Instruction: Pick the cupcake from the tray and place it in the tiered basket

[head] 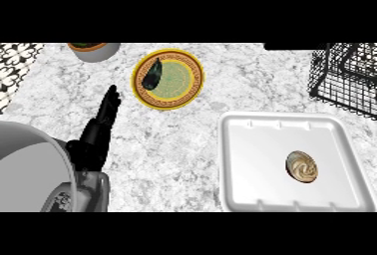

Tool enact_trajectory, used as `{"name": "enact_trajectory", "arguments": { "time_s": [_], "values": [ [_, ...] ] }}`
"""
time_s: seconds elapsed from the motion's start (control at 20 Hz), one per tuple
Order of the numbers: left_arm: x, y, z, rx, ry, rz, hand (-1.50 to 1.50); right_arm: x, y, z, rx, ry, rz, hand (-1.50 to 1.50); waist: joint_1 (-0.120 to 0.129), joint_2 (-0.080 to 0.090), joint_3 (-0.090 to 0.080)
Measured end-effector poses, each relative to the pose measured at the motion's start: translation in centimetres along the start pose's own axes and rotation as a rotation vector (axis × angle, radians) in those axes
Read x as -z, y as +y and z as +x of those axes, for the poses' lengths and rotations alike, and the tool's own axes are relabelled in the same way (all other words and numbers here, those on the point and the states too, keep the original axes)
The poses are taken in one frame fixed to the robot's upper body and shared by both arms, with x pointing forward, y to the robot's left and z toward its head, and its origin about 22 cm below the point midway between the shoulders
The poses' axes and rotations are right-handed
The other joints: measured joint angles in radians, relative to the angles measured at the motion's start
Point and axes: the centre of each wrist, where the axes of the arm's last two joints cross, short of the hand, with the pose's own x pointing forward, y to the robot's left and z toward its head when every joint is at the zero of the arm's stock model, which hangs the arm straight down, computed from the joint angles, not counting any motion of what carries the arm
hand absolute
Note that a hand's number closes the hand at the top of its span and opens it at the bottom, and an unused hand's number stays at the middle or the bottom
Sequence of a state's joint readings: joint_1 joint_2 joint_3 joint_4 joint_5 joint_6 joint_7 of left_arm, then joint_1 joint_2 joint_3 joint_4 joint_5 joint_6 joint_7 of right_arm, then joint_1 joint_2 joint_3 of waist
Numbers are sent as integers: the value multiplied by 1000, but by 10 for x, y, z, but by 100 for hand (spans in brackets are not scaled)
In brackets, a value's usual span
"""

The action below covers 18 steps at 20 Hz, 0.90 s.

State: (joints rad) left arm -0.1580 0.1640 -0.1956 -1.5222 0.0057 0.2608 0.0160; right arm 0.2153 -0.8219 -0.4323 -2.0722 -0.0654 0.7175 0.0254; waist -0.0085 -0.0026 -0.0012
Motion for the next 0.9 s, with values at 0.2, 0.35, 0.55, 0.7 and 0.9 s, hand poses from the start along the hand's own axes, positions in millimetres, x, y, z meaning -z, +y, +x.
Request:
{"name": "enact_trajectory", "arguments": {
  "time_s": [0.2, 0.35, 0.55, 0.7, 0.9],
  "values": [
    [-3, -4, 5, -2, -6, 4, 0, 3, 13, 14, -40, 23, 28, -150, 3, 1, 0],
    [-1, 0, 8, 2, -7, -1, 0, 9, 25, 21, -67, 58, 71, -150, 6, 2, 0],
    [-1, 1, 4, 8, -9, -1, 0, 16, 41, 26, -91, 113, 119, -150, 7, 2, 1],
    [-2, 0, 4, 4, -1, -2, 0, 17, 39, 27, -110, 150, 144, -150, 7, 2, 1],
    [-3, -4, 8, -1, -5, 0, 0, 15, 41, 24, -142, 184, 158, -150, 5, 2, 1]
  ]
}}
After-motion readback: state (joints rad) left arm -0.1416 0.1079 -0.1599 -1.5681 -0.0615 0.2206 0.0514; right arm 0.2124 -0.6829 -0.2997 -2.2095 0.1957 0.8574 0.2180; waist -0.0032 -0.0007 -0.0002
